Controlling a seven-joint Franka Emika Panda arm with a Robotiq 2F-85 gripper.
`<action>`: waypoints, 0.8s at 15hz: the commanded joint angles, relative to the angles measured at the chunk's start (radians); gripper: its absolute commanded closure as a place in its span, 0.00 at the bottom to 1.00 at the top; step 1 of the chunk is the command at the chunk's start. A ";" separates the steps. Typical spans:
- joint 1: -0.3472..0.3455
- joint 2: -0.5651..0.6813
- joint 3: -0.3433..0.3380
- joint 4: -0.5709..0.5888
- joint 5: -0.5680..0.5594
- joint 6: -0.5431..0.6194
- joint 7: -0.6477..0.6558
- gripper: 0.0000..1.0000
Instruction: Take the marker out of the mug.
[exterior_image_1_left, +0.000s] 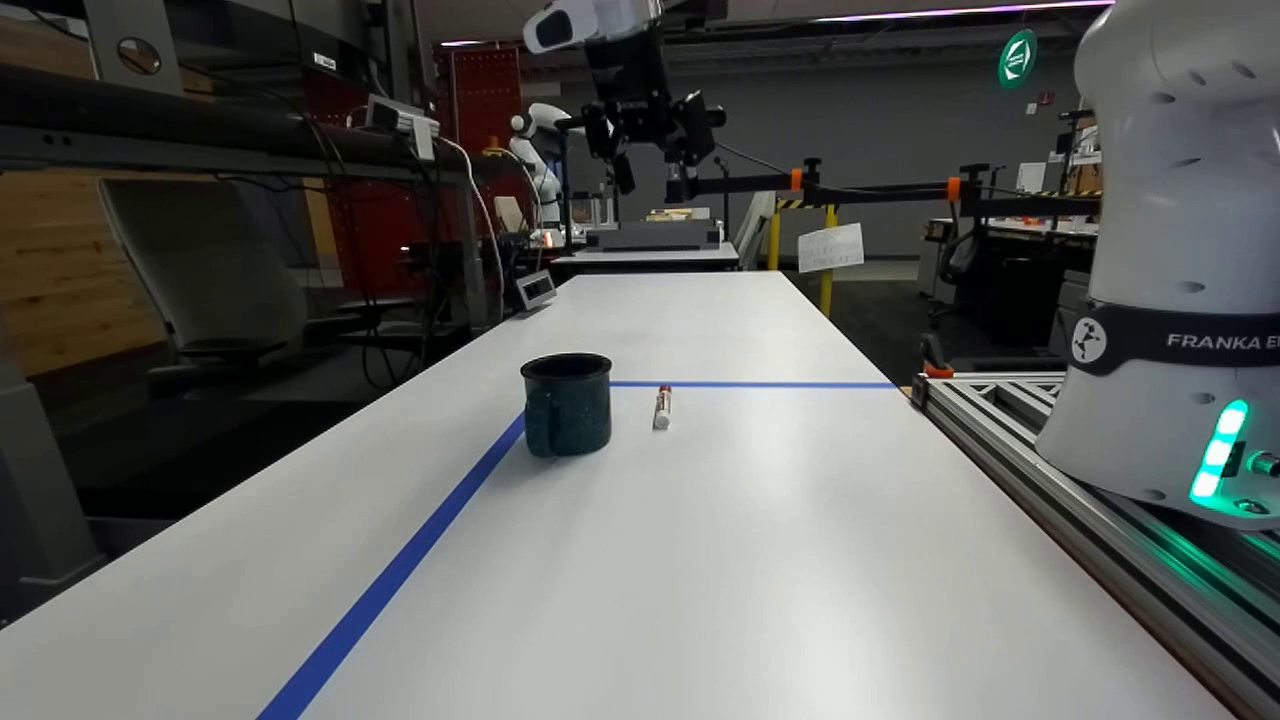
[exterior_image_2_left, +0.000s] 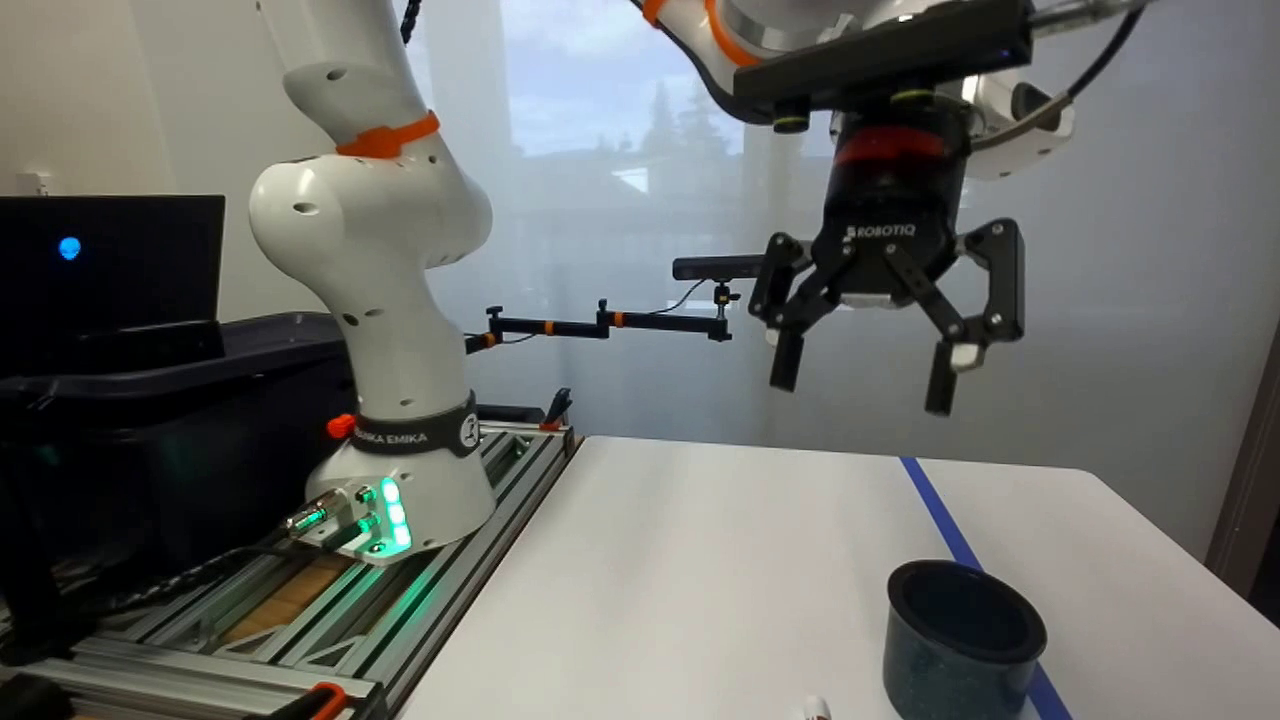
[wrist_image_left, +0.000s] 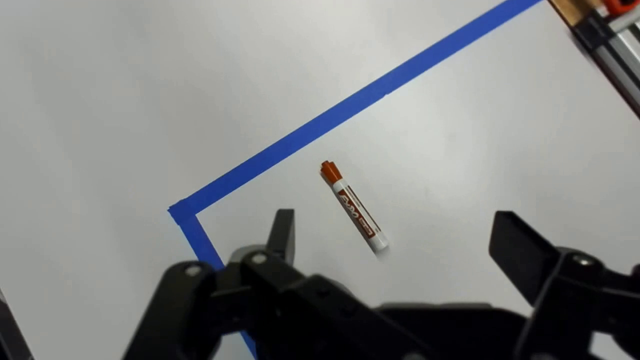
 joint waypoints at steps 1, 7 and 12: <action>0.029 -0.078 0.048 0.027 0.089 -0.089 0.175 0.00; 0.058 -0.074 0.063 0.029 0.080 -0.057 0.285 0.00; 0.055 -0.064 0.053 0.028 0.080 -0.057 0.281 0.00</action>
